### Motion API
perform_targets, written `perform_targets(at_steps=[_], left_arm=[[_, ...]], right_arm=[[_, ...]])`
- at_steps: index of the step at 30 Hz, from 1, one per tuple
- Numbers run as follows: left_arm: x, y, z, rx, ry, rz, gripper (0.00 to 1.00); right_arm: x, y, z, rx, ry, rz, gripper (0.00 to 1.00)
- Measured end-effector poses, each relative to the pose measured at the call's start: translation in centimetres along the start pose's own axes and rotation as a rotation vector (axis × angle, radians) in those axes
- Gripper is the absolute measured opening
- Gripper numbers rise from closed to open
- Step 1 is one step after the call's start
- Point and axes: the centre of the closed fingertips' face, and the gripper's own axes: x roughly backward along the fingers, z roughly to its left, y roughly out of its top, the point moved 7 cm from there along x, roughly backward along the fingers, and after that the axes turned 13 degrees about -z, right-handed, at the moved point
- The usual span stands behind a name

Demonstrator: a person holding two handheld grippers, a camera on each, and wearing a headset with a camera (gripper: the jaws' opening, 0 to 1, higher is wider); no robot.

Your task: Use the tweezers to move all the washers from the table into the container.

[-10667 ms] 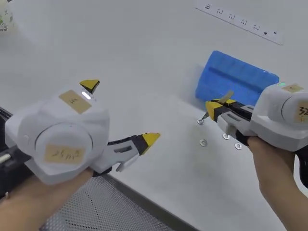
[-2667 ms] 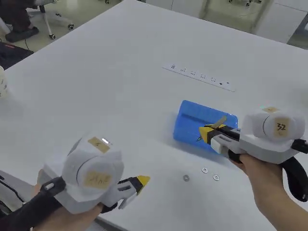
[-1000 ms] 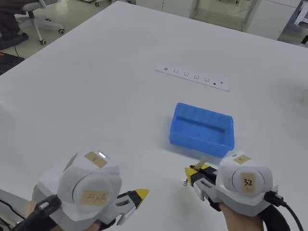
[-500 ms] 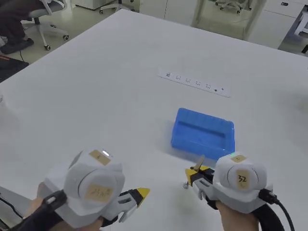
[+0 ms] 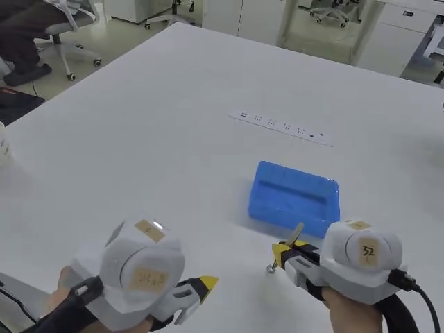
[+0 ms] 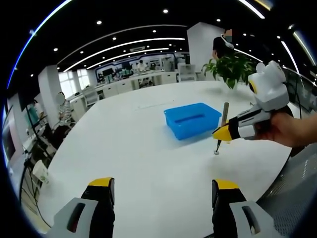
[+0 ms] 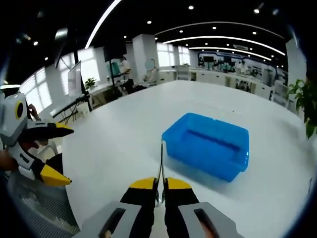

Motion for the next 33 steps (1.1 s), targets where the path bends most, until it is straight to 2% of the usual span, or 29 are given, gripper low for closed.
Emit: perform_targets(at_steps=[18,23,27,33], left_arm=[[-0.1,-0.1,0.0,0.001,-0.007,-0.001,0.82],[-0.1,-0.1,0.0,-0.001,-0.009,0.002,0.82],[-0.2,-0.2,0.0,-0.002,-0.011,0.010,0.82],[-0.2,-0.3,0.0,-0.005,-0.011,0.018,0.82]], right_arm=[[-0.7,5.8,-1.7,0.072,-0.014,-0.109,0.02],[-1.6,6.7,-2.5,0.102,-0.016,-0.121,0.02],[-2.4,7.2,-3.4,0.124,-0.037,-0.137,0.02],[-2.9,7.5,-4.3,0.117,-0.046,-0.146,0.02]])
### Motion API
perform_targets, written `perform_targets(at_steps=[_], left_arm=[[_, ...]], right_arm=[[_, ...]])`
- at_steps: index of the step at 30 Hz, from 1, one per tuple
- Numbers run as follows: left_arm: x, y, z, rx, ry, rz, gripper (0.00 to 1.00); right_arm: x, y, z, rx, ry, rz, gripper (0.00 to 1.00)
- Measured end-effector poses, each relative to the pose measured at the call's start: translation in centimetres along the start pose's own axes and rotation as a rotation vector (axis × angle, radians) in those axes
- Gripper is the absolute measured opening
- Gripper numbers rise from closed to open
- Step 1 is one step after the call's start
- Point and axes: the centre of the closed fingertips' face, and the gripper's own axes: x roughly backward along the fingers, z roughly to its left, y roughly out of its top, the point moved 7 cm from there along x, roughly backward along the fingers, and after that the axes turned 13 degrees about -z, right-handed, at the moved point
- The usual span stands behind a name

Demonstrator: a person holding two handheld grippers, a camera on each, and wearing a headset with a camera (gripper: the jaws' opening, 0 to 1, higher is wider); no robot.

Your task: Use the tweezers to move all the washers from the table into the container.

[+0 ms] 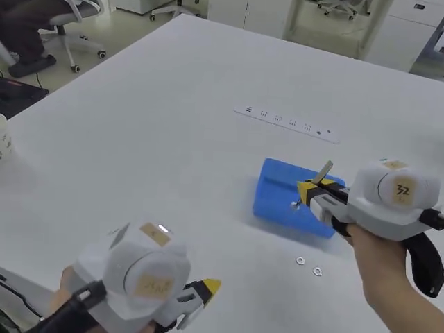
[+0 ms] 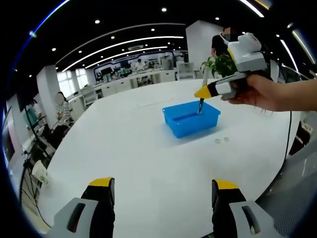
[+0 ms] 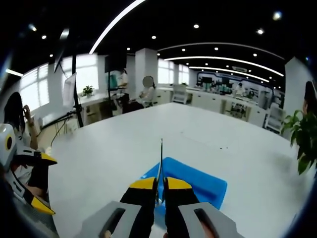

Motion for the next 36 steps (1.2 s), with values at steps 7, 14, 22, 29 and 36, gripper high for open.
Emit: perform_targets(at_steps=[7,14,22,29,36], left_arm=[[0.0,-0.1,0.1,-0.001,0.007,0.009,0.82],[0.0,-0.1,0.1,0.000,0.013,0.010,0.81],[0.0,-0.1,0.3,0.008,0.026,0.015,0.81],[0.0,-0.2,0.1,0.005,0.016,0.020,0.81],[-0.1,-0.3,0.2,0.008,0.020,0.027,0.81]], right_arm=[[-0.7,-1.2,-0.4,-0.030,-0.005,0.002,0.02],[-2.0,-1.7,-0.6,-0.016,-0.006,-0.014,0.03],[-3.3,-2.6,-0.4,-0.031,-0.007,0.004,0.03],[-3.8,-3.4,-1.2,-0.002,-0.017,0.029,0.03],[-4.2,-4.3,-1.2,0.011,-0.007,0.055,0.03]])
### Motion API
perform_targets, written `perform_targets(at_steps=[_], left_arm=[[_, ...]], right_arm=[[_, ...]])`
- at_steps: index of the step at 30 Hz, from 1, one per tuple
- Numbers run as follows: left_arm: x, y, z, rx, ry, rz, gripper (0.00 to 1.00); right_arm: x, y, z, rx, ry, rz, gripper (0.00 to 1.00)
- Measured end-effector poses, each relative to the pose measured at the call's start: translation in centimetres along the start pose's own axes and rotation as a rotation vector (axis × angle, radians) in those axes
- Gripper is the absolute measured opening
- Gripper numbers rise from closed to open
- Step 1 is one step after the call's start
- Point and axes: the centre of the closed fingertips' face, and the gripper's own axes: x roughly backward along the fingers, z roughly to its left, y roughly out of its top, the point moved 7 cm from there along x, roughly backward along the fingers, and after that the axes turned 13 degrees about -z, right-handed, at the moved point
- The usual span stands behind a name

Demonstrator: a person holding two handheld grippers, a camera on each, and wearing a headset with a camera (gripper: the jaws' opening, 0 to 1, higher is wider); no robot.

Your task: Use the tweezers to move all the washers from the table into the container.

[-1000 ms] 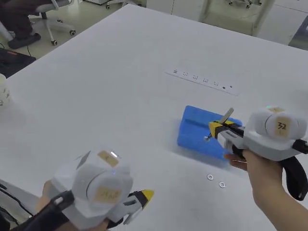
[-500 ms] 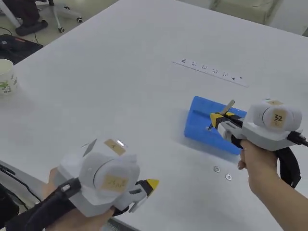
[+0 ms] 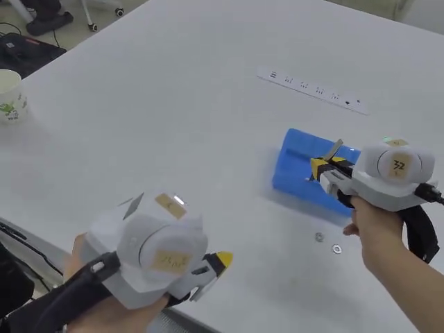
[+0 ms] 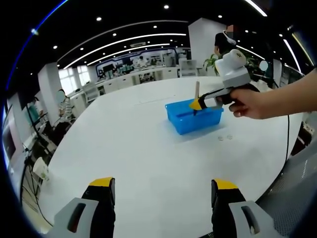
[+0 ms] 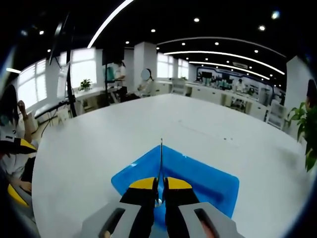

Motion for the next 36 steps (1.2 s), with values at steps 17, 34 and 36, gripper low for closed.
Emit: perform_targets(at_steps=[17,34,36], left_arm=[[0.0,-0.2,0.1,-0.003,0.006,0.017,0.80],[0.1,-0.1,0.2,-0.001,0.013,0.011,0.80],[0.1,-0.1,0.2,-0.002,0.012,0.007,0.80]], right_arm=[[-0.5,-1.1,-0.1,0.014,-0.001,0.036,0.03],[0.8,0.4,-0.6,-0.063,-0.039,-0.001,0.04],[1.3,0.5,-0.6,-0.079,-0.041,-0.007,0.04]])
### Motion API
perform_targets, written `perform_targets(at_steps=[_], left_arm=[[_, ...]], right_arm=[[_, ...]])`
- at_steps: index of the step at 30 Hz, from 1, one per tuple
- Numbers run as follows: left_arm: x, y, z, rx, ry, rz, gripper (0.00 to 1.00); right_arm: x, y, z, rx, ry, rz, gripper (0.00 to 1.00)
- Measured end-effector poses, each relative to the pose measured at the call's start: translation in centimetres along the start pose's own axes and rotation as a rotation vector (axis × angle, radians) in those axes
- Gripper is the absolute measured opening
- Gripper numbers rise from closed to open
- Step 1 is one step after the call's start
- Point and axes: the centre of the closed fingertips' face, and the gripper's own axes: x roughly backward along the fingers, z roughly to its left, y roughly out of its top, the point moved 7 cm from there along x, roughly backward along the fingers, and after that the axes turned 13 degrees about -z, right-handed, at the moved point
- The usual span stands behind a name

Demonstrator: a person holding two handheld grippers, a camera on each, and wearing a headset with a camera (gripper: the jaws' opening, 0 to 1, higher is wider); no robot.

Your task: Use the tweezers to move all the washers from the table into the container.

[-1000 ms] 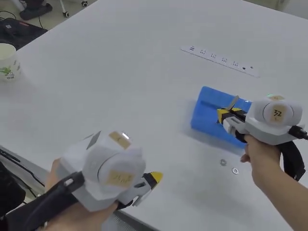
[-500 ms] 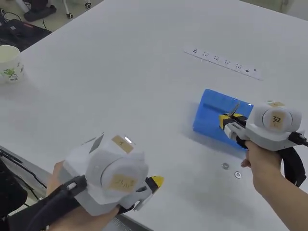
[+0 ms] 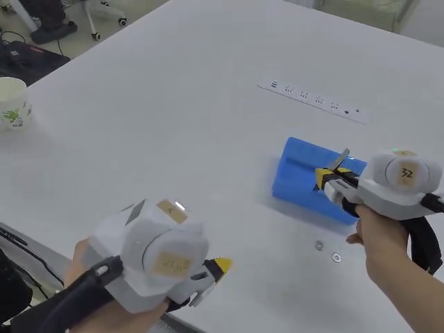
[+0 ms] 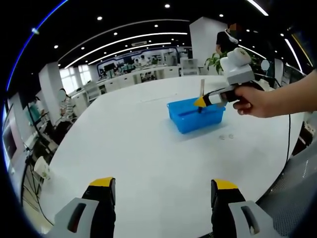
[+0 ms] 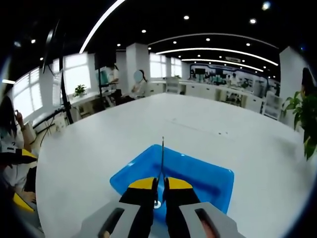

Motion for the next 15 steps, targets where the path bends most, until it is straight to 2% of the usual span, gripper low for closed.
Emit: perform_targets(at_steps=[8,15], left_arm=[[0.1,0.1,0.0,-0.004,-0.002,-0.009,0.80],[0.1,0.1,0.0,-0.007,-0.005,-0.013,0.80]], right_arm=[[1.6,-0.1,0.6,-0.023,-0.010,-0.011,0.04],[2.7,0.8,0.8,-0.031,-0.023,-0.044,0.04]])
